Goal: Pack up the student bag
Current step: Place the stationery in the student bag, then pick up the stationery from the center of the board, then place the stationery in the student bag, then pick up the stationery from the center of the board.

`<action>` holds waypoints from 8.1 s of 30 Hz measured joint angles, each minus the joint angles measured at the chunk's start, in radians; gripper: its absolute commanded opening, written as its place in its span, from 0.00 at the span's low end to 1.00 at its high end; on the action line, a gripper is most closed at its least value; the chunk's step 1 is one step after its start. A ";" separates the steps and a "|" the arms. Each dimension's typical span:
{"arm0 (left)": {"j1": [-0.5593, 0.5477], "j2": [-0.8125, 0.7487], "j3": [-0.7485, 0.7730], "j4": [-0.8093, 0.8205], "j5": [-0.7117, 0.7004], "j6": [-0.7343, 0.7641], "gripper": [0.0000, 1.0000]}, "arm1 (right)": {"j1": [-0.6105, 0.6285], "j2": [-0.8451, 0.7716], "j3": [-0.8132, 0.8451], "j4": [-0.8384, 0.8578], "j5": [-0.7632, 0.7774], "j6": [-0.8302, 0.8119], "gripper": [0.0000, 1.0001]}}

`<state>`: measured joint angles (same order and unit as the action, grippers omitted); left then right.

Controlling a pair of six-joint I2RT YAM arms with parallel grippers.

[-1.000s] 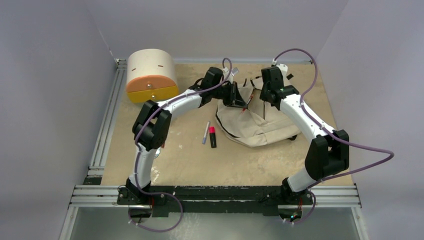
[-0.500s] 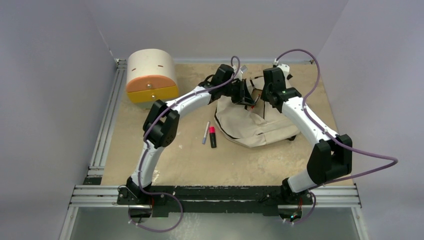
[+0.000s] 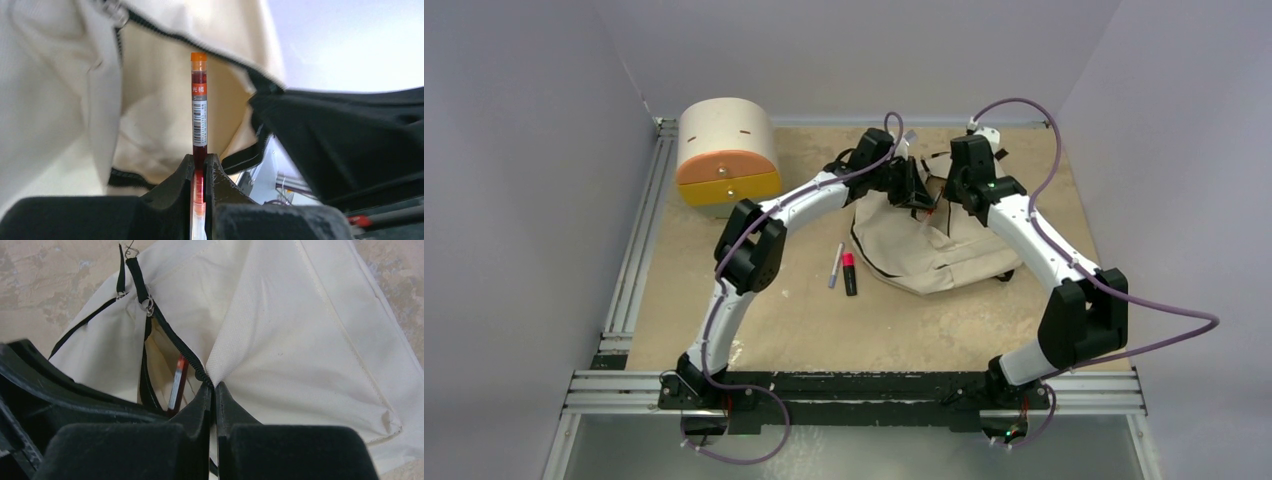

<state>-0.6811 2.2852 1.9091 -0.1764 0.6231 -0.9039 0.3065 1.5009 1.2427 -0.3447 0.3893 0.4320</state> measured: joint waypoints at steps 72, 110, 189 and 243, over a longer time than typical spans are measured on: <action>0.088 -0.620 -0.776 -0.241 -0.547 0.343 0.44 | -0.196 -0.133 -0.135 0.142 -0.070 0.093 0.00; -0.086 -0.352 -0.602 -0.389 -0.895 0.481 0.00 | -0.203 -0.169 -0.197 0.189 -0.077 0.107 0.00; -0.048 0.216 0.310 0.034 -0.005 0.063 0.43 | -0.158 -0.279 -0.319 0.300 -0.356 0.116 0.00; -0.138 -0.423 -0.655 -0.343 -0.792 0.177 0.49 | -0.179 -0.254 -0.272 0.238 -0.018 0.155 0.00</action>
<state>-0.8196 1.8626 1.2541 -0.5198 -0.1692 -0.7265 0.1280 1.2472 0.9710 -0.1066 0.3714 0.5873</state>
